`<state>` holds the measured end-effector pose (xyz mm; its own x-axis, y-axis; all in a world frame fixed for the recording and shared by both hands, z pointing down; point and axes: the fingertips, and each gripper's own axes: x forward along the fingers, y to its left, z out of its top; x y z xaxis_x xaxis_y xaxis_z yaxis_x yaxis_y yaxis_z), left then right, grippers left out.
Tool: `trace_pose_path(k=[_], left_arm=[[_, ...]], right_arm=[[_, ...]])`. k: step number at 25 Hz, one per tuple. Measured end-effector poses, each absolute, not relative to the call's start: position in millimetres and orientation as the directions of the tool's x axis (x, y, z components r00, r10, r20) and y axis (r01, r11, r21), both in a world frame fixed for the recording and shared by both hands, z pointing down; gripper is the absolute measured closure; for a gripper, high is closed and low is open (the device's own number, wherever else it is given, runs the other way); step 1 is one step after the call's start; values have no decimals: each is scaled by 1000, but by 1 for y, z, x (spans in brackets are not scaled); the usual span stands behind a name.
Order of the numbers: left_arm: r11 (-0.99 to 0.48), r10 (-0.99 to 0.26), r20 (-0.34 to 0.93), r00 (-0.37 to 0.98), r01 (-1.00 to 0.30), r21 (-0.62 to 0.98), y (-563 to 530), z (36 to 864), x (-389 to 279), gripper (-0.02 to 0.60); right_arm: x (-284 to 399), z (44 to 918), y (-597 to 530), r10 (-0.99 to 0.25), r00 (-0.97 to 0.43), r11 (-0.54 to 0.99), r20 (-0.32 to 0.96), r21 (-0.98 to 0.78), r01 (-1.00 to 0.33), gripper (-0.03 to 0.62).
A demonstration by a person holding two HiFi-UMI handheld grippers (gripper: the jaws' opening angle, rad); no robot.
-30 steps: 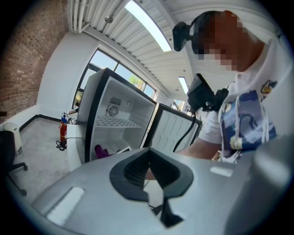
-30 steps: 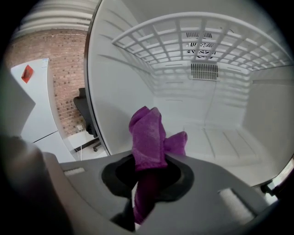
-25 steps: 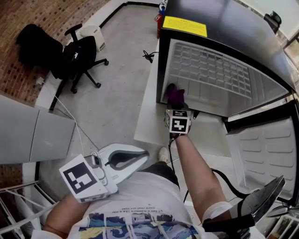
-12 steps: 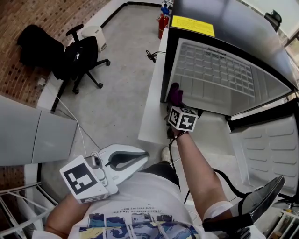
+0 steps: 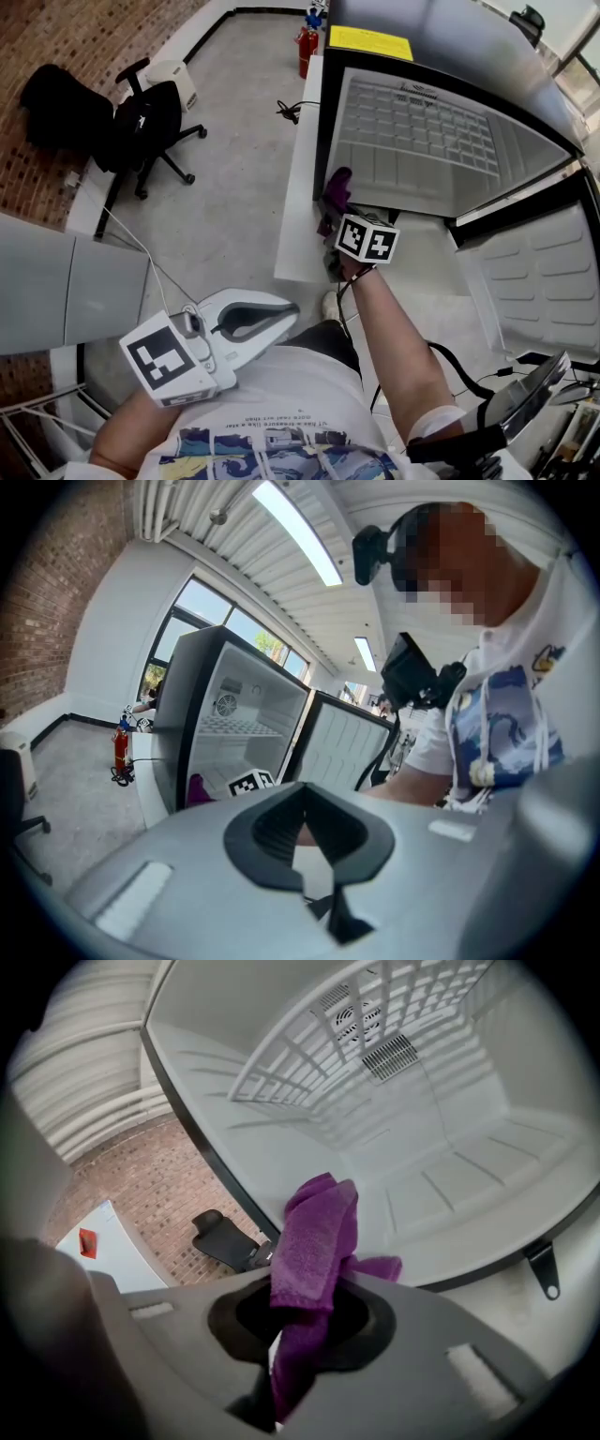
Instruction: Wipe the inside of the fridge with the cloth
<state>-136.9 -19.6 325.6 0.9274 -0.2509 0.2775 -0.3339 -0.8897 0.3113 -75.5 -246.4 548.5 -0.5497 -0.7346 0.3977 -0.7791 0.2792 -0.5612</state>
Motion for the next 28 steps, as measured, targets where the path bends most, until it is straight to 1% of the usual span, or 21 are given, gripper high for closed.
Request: trace_pose_path(k=[7, 13, 20, 24, 28], left_arm=[[-910, -197, 247, 949, -271, 315, -11, 321, -140, 578], [-933, -117, 223, 968, -184, 309, -3, 320, -137, 578], [-957, -15, 192, 981, -70, 280, 3, 314, -128, 577], [-971, 61, 174, 983, 18, 237, 2, 311, -104, 577], [-980, 103, 185, 977, 68, 186, -4, 310, -71, 577]], right_arm=[[-74, 511, -225, -774, -531, 309, 344, -527, -792, 539], [-50, 476, -204, -831, -454, 300, 322, -428, -852, 539], [1, 422, -166, -914, -299, 217, 273, -293, -931, 539], [51, 385, -136, -957, -170, 119, 236, -215, -969, 539], [106, 354, -111, -975, -64, 31, 211, -157, -987, 539]])
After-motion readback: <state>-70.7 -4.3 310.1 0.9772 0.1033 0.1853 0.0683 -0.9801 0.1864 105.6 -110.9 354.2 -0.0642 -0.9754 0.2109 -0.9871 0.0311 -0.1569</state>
